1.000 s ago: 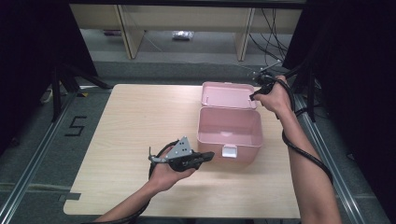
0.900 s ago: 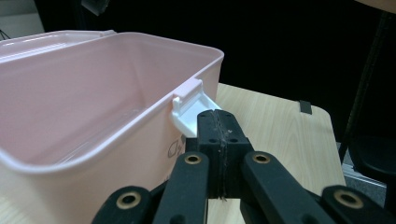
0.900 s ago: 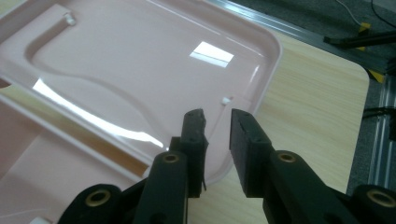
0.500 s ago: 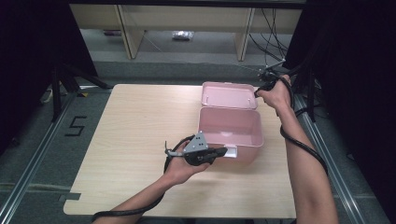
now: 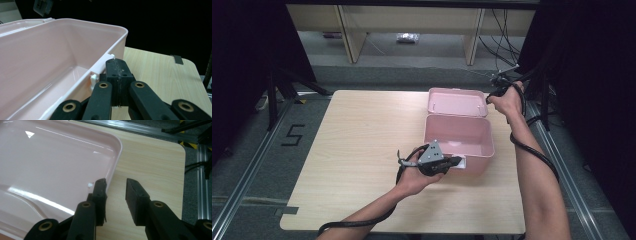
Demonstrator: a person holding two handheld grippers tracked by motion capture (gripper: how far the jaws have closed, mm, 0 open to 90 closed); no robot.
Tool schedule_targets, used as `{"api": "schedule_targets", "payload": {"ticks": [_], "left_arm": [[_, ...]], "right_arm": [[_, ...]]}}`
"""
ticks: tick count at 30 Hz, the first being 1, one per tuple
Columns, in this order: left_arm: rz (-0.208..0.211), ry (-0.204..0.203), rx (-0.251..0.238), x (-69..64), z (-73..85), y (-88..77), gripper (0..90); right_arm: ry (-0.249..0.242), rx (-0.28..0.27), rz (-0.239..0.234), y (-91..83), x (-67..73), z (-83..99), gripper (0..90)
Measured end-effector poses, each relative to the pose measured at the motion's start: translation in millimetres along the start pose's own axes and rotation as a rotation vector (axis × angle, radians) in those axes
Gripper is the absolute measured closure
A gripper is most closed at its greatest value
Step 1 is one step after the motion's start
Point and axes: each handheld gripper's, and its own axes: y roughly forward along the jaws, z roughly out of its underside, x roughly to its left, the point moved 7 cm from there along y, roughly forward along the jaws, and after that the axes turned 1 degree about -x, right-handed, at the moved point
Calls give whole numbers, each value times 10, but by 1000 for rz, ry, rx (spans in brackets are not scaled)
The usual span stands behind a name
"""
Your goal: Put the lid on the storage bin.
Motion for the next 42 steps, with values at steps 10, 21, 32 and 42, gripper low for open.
{"api": "schedule_targets", "payload": {"ticks": [10,21,32,42], "left_arm": [[-5,10,9,-16,66,33,896],[-10,-8,8,-25,74,36,897],[16,-20,15,-37,66,50,898],[-1,-2,17,-23,60,50,898]], "right_arm": [[42,15,-6,38,15,-14,708],[41,18,-12,123,24,-63,708],[92,34,-15,169,-8,-93,746],[125,42,-22,251,35,-95,756]]}}
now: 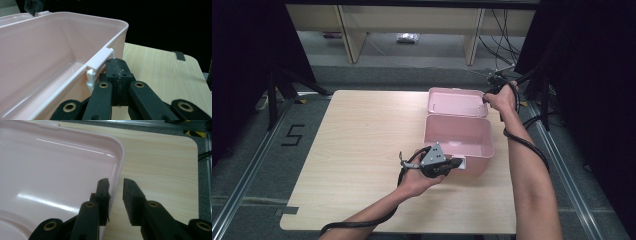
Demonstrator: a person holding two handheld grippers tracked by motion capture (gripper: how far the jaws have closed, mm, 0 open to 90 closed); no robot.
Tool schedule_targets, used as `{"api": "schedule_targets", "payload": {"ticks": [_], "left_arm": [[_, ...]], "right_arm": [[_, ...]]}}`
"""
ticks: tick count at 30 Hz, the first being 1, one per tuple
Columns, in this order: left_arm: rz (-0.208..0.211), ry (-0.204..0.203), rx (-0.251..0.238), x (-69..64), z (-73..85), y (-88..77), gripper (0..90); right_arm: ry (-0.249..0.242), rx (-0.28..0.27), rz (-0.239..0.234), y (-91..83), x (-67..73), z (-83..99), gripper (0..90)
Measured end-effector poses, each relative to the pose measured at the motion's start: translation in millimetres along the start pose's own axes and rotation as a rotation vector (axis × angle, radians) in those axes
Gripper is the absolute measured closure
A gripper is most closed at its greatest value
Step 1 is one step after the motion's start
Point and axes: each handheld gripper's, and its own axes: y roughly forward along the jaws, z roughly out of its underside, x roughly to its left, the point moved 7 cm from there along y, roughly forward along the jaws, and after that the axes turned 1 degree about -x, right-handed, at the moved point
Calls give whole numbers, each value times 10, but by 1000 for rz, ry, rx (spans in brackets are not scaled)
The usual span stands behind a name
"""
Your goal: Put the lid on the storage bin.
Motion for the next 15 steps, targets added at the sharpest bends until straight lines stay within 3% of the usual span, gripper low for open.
{"api": "schedule_targets", "payload": {"ticks": [1,3,6,7,10,11,12,15], "left_arm": [[1,-1,1,0,0,0,897],[1,-1,1,-1,1,0,898],[2,-2,4,0,-1,-1,898],[2,0,6,0,-1,-1,898],[3,-1,8,0,-2,-1,898],[2,0,8,0,-2,0,898],[3,1,9,0,-2,-1,898],[5,-1,9,1,-2,-1,898]], "right_arm": [[-27,-3,4,7,-17,-7,758],[-29,-2,5,21,-3,-12,764],[4,10,5,32,31,-11,780],[-28,9,5,38,8,-20,782],[-13,6,10,58,1,-22,791],[30,20,-3,63,27,-8,791],[4,16,2,71,-7,-13,791],[32,23,1,98,-7,-2,786]]}}
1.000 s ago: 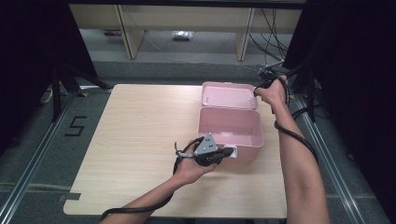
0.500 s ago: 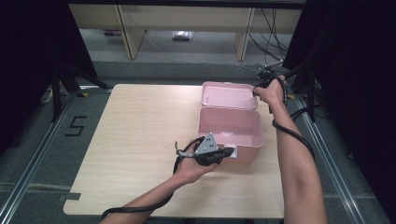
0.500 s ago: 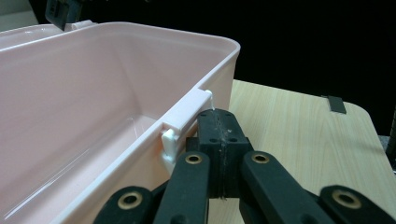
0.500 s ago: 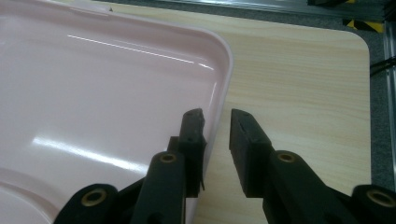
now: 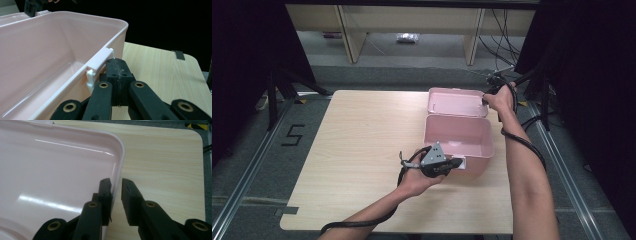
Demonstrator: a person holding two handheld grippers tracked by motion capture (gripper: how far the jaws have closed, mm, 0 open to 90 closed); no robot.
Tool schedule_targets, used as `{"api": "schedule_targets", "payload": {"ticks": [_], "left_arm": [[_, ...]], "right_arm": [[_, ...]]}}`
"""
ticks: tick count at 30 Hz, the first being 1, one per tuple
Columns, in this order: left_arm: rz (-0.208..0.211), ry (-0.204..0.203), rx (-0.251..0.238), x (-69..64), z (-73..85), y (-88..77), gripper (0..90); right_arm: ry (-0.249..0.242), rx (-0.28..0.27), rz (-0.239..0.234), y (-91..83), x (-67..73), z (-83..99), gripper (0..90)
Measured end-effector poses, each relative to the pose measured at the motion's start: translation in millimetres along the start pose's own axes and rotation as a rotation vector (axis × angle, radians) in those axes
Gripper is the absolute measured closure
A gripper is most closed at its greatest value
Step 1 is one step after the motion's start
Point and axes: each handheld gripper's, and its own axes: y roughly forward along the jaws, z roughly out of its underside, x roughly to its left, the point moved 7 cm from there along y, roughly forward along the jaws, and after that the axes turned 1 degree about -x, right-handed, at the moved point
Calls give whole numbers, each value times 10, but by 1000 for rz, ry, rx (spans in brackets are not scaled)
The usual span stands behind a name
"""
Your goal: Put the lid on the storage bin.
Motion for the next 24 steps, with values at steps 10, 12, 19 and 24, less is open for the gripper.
{"api": "schedule_targets", "payload": {"ticks": [10,12,19,24], "left_arm": [[-5,9,9,2,0,-3,898],[-7,9,14,3,1,-7,898],[-11,8,16,-1,-5,-2,898],[-15,8,13,-3,-7,4,898]], "right_arm": [[1,5,19,50,23,-10,795],[-2,9,18,56,35,-8,823],[-9,11,32,39,24,-15,846],[-1,-6,36,-5,40,-23,850]]}}
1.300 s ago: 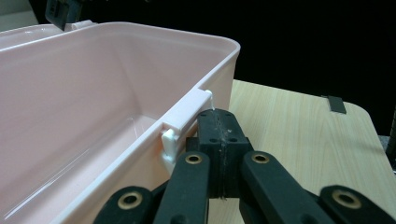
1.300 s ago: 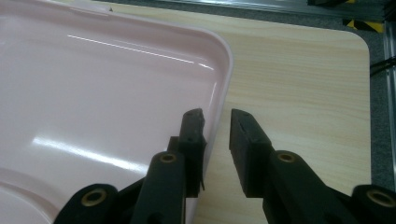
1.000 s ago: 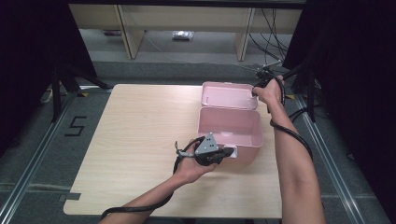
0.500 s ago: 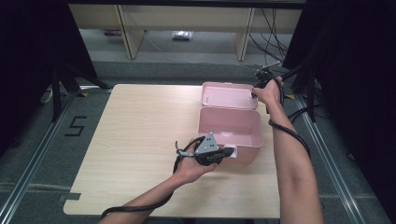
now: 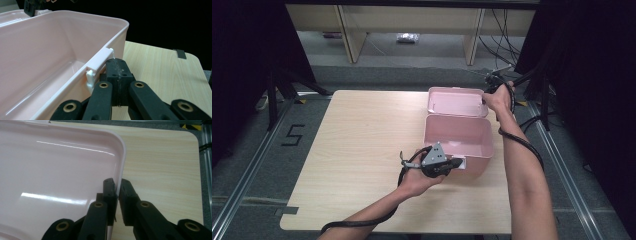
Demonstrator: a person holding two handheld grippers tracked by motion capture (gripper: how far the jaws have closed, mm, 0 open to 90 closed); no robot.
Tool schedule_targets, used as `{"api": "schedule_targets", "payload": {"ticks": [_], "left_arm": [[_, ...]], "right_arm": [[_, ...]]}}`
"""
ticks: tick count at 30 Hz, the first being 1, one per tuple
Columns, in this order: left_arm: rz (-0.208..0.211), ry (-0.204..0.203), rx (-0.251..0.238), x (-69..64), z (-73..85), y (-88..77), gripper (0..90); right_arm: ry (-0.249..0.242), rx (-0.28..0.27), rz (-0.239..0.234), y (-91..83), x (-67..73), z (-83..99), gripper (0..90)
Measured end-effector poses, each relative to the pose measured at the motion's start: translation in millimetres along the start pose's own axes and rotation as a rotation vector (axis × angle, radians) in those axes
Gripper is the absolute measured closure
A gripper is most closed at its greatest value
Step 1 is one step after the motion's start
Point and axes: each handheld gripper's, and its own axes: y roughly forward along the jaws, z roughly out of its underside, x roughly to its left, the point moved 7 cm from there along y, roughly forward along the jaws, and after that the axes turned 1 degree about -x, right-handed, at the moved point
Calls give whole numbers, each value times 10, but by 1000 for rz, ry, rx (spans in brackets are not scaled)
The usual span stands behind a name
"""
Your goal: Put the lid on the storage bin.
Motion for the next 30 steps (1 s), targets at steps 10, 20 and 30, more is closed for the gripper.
{"api": "schedule_targets", "payload": {"ticks": [10,20,30], "left_arm": [[-5,-1,9,-2,-1,-3,899],[-6,-2,13,-3,-8,4,899],[-7,4,16,4,-13,11,899]], "right_arm": [[15,-26,0,-41,22,-10,857],[-16,-55,2,-110,10,-57,864],[-24,-97,-4,-226,25,-117,871]]}}
